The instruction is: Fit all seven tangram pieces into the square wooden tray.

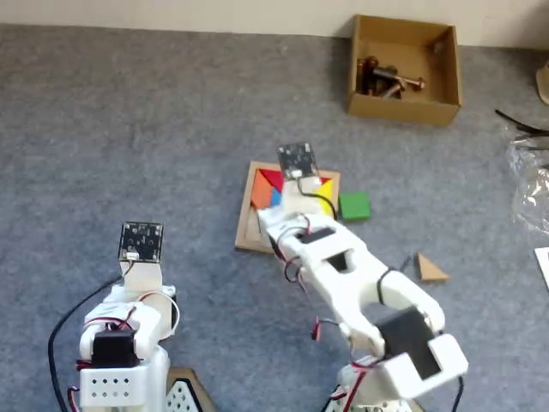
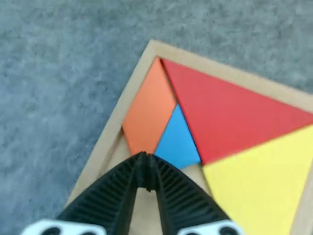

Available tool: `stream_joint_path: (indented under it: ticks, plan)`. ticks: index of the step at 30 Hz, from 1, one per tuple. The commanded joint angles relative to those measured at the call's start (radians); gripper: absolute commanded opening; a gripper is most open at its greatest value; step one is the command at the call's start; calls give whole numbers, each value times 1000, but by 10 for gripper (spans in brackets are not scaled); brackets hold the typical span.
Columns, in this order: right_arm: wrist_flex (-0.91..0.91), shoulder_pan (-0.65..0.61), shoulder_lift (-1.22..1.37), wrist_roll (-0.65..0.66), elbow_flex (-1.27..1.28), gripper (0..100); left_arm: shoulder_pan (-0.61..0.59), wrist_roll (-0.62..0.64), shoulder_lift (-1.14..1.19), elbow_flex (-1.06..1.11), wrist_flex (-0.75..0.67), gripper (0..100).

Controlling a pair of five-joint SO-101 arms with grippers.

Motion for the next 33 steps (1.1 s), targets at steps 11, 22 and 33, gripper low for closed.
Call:
stream_joint_path:
  ticks: [11,22,33]
  plan:
    - [-10,10,-30,57,-70,5,-13,-6,-5,22,8,7]
    - [-7,10,-300,60,58,5,-13,-6,-5,22,8,7]
    - [176,61,-697,158,260,5,-13,-6,-5,22,8,7]
